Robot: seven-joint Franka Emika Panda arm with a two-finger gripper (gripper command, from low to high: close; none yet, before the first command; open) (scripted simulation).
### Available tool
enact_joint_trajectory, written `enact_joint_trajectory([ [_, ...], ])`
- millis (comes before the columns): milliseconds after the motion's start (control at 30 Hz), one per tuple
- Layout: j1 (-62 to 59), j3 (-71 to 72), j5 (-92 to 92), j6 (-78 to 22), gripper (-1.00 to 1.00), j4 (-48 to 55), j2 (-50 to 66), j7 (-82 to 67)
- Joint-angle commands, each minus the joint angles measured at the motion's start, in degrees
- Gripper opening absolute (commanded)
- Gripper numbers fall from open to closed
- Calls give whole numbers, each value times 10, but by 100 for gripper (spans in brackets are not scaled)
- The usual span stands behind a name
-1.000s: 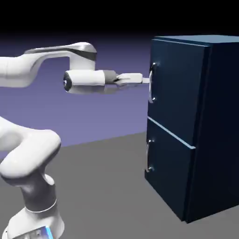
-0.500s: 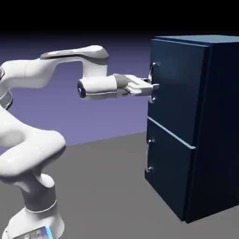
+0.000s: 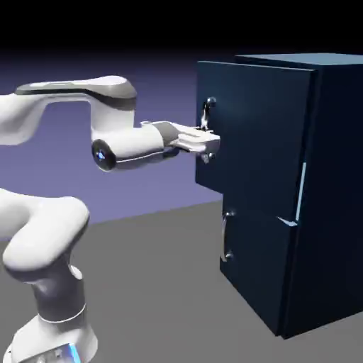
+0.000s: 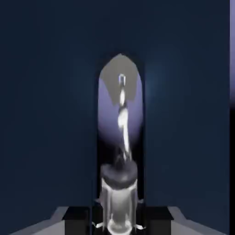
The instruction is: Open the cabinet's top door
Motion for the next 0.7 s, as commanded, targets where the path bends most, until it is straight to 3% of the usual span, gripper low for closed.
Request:
enact_joint_trajectory([
  [0,4,-21,-22,-17,-100,-8,-5,2],
  [333,0,-228,-244,-184,-100,-41,-13,5],
  [667,-9,-436,-460,-371,-100,15,86,-35],
])
